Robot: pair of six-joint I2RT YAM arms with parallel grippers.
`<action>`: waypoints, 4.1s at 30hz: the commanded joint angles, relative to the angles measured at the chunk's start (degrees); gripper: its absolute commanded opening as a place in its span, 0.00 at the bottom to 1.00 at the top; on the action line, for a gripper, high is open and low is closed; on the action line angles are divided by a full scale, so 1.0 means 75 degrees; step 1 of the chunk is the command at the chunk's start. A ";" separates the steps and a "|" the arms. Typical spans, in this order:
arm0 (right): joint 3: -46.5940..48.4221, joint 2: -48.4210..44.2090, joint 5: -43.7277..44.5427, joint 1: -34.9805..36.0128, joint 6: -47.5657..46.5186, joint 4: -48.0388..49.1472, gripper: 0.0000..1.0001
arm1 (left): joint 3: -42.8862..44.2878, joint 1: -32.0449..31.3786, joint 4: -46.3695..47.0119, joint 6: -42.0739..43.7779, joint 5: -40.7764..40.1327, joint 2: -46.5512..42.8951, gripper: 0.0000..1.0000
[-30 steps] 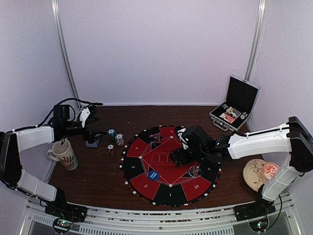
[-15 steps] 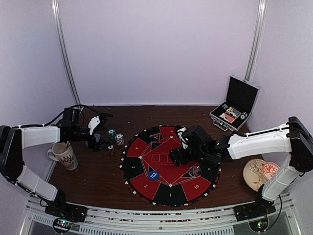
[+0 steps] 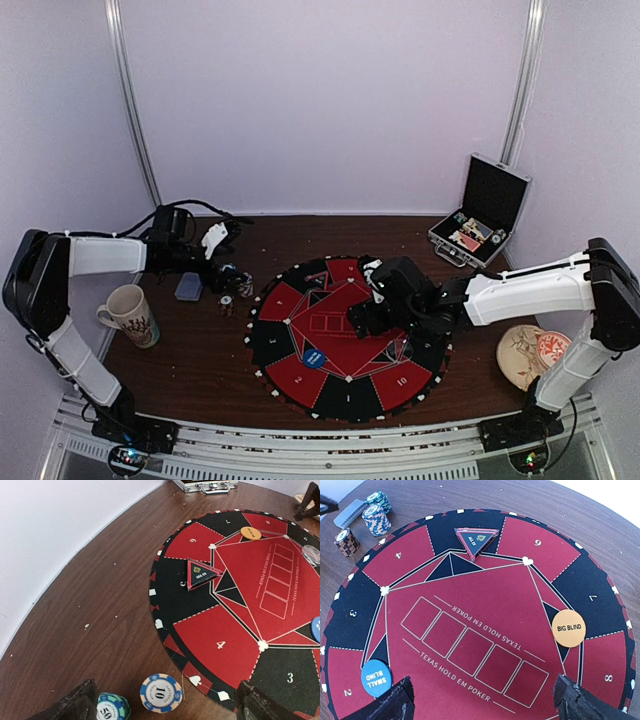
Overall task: Distribute texas hold em gaming equipment
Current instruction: Pick up the pile of poker chips from the pile of poker chips.
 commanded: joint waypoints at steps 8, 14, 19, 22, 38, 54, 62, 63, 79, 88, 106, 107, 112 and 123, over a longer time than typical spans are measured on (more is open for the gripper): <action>-0.0110 -0.0038 0.0432 0.0057 0.0043 0.0109 0.98 | 0.0567 -0.0020 -0.0200 -0.0418 -0.0489 0.0105 0.98; -0.0106 0.0009 0.0560 0.0050 0.0039 0.0108 0.98 | 0.0262 -0.0023 -0.0585 0.0295 0.0409 -0.0206 0.98; -0.0124 0.0028 0.0610 0.0047 0.0014 0.0120 0.98 | 0.0321 -0.0023 -0.0774 0.0569 0.0253 -0.0007 0.96; -0.0113 0.0048 0.0628 0.0044 -0.0006 0.0109 0.98 | 0.0481 -0.0026 -0.0968 0.0703 0.0240 0.0254 0.94; -0.0064 0.0187 0.0625 0.0044 -0.0020 0.0100 0.98 | 0.1182 -0.0133 -0.0911 0.0532 -0.0089 0.1299 0.81; -0.0058 0.0138 0.0611 0.0045 -0.0031 0.0072 0.98 | 0.1490 -0.0169 -0.1110 0.0560 -0.0301 0.1842 0.79; -0.0060 0.0165 0.0628 0.0037 -0.0029 0.0073 0.99 | 0.1590 -0.0164 -0.1245 0.0595 -0.0273 0.1974 0.75; -0.0059 0.0165 0.0632 0.0040 -0.0031 0.0073 0.99 | 0.1592 -0.0158 -0.1247 0.0594 -0.0287 0.1984 0.74; -0.0074 0.0123 0.0617 0.0039 -0.0031 0.0050 0.98 | 0.1632 -0.0164 -0.1353 0.0659 -0.0440 0.2100 0.67; -0.0066 0.0144 0.0605 0.0036 -0.0036 0.0050 0.99 | 0.1662 -0.0163 -0.1391 0.0671 -0.0447 0.2138 0.60; -0.0072 0.0131 0.0614 0.0043 -0.0042 0.0050 0.98 | 0.1654 -0.0167 -0.1403 0.0648 -0.0503 0.2018 0.34; -0.0070 0.0130 0.0601 0.0039 -0.0043 0.0050 0.98 | 0.1641 -0.0164 -0.1403 0.0648 -0.0488 0.1985 0.32; -0.0076 0.0130 0.0604 0.0043 -0.0043 0.0048 0.98 | 0.1588 -0.0161 -0.1356 0.0626 -0.0503 0.1840 0.28; -0.0091 0.0105 0.0614 0.0042 -0.0043 0.0049 0.99 | 0.1263 -0.0163 -0.1030 0.0566 -0.0568 0.1223 0.25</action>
